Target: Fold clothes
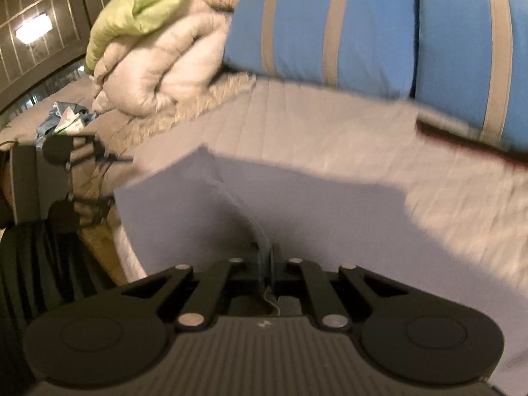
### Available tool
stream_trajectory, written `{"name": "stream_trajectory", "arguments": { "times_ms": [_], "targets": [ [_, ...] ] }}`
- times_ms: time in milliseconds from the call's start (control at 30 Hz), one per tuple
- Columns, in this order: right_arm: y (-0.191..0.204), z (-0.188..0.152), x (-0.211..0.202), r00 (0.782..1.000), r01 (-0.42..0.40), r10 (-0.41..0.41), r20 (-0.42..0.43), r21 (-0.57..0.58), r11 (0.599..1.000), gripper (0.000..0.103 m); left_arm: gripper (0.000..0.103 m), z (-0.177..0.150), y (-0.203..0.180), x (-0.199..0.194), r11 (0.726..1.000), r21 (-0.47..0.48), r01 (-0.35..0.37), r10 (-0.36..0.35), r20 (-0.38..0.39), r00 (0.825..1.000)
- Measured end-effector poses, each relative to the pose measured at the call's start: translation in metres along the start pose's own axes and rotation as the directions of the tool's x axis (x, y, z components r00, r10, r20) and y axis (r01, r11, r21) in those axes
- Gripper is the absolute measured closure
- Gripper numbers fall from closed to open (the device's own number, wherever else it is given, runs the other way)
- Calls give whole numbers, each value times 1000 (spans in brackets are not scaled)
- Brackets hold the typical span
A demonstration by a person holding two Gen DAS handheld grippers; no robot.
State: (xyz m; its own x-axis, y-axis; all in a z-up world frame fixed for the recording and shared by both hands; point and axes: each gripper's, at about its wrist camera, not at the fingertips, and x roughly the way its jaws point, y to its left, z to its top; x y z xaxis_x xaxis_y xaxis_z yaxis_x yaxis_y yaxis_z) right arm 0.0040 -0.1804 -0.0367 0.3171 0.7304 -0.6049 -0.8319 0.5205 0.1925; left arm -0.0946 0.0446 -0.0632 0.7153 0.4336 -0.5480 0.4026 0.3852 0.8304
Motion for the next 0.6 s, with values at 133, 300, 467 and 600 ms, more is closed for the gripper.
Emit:
{"name": "stream_trajectory", "arguments": {
  "times_ms": [133,300,467,600],
  "targets": [
    [-6,20,1,999,48,-48,9,-37,998,98,63,2,-2,-3,1000,7,2,-2,11,1000],
    [-10,12,32,978,197,-201,-62,-66,978,53,59,4,-9,-5,999,32,0,-1,25,1000],
    [-9,-8,28,965,260,-262,-22,-63,963,27,51,0,-15,-4,997,79,-6,4,25,1000],
    [-10,-25,18,959,280,-282,-23,-63,958,26,46,-3,-12,-9,996,91,-20,17,38,999]
  ]
}}
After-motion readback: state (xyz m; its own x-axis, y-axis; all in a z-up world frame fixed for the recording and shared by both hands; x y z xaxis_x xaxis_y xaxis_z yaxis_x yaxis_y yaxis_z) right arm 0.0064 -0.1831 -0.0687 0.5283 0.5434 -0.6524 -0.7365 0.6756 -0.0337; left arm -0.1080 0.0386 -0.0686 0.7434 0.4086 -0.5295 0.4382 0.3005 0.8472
